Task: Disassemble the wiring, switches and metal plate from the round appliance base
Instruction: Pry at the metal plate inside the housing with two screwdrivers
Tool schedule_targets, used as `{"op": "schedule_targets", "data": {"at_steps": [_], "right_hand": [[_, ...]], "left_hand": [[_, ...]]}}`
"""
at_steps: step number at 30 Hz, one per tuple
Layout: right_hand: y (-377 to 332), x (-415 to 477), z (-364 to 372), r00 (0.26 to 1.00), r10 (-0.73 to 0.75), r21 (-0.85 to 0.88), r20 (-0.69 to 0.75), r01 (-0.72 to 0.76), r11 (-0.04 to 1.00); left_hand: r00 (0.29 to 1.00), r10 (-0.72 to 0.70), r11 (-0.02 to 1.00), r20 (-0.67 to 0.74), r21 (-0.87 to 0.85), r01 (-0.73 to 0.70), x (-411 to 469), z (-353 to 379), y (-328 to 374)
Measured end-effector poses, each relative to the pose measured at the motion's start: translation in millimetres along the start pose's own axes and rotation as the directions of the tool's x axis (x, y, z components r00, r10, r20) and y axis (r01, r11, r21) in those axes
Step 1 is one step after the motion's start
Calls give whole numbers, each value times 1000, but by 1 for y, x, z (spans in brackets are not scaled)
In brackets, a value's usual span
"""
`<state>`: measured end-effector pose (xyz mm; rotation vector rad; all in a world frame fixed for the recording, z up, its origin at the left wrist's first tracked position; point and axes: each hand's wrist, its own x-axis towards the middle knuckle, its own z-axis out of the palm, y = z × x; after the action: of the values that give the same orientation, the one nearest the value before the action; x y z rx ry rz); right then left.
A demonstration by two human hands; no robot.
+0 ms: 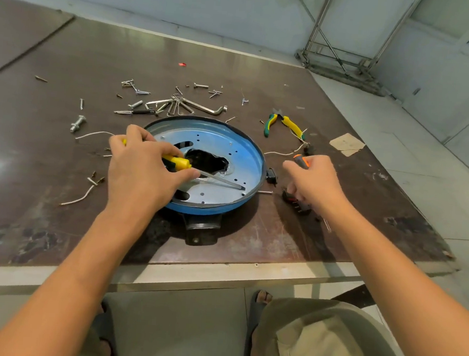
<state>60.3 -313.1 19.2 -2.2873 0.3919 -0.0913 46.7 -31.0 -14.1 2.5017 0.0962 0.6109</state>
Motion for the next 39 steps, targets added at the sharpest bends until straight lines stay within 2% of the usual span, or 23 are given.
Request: {"op": "schedule_targets", "data": {"at_steps": [2, 5, 10, 14, 22, 26, 30, 33, 39], "right_hand": [[-12, -9, -1, 994, 4, 120, 111, -18, 993], [-23, -22, 13, 963, -16, 18, 269, 12, 1000], [-28, -12, 24, 967, -53, -138, 248, 90, 986], [-26, 4, 19, 958, -110, -154, 264, 155, 976], [-35, 33, 16, 900, -210, -223, 383, 311, 924], [-39, 42, 16, 852, -336, -275, 402, 462, 843], [-45, 50, 18, 804, -410, -276, 430, 549, 789], [-42, 56, 24, 810, -428, -320, 401, 561, 763], [-36, 58, 31, 853, -443, -323, 276, 517, 793]], "left_hand": [[1000, 6, 1000, -11, 5, -6, -1, 0, 0], [1000, 12, 999, -8, -38, -12, -1, -2, 1], [999, 21, 977, -47, -212, -31, 5, -19, -3], [993, 117, 975, -2, -189, -115, 12, -37, -15], [964, 232, 964, 130, -167, -209, 19, -52, -34], [954, 253, 954, 160, -206, -219, 22, -65, -40], [946, 272, 946, 176, -229, -229, 22, -70, -41], [940, 281, 944, 195, -235, -233, 20, -67, -38], [912, 333, 929, 241, -248, -274, 16, -58, -24]]}}
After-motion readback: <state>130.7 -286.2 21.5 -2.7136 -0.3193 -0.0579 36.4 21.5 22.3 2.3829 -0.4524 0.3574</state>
